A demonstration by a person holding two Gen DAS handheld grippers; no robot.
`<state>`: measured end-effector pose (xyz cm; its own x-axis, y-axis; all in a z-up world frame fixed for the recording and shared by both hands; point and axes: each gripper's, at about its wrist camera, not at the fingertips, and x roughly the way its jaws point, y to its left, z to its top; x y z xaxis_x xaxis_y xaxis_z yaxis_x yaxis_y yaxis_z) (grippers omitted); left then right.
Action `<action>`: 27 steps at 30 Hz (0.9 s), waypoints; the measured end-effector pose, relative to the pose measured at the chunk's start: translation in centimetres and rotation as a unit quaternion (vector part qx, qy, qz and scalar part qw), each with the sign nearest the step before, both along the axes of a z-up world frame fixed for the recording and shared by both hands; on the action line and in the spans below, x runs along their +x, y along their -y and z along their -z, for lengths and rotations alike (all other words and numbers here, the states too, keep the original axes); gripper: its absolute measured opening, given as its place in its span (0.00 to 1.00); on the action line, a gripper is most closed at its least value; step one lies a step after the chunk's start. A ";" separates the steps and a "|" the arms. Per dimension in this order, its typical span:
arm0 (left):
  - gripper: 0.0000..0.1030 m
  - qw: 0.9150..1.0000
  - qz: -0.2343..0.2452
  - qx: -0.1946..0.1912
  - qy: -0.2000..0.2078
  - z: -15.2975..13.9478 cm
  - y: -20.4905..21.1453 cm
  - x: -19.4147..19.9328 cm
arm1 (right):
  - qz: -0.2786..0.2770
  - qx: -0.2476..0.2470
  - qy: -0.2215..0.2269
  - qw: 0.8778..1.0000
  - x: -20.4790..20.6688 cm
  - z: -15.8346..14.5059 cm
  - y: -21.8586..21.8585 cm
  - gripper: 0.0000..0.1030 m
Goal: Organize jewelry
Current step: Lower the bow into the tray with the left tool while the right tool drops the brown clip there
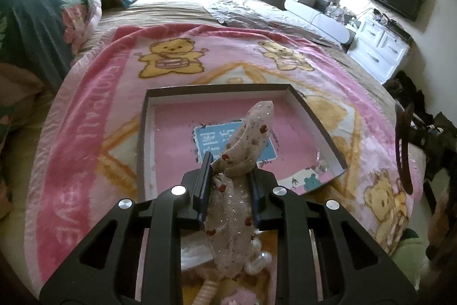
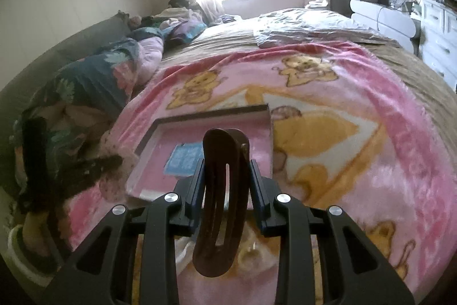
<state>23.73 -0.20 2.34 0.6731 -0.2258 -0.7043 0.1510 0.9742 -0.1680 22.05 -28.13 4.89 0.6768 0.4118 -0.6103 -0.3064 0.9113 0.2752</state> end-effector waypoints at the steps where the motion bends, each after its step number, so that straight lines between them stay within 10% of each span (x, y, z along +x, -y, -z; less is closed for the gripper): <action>1: 0.15 1.000 -0.001 0.002 0.000 0.2 0.1 0.3 | 0.000 -0.003 0.002 1.000 0.5 -0.1 -0.2 0.28; 18: 0.20 0.998 -0.022 0.021 -0.048 5.1 0.1 4.5 | -0.009 -0.065 -0.057 0.996 7.4 6.2 -4.3 0.28; 27: 0.56 0.998 -0.040 0.033 -0.046 5.5 -1.1 3.7 | 0.001 -0.082 -0.089 0.993 8.7 9.4 -4.7 0.28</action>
<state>27.39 0.94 -3.16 0.6189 -0.1253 -0.7754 0.0595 0.9918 -0.1127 30.80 -23.38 -4.50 0.5528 0.2963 -0.7788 -0.2649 0.9487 0.1729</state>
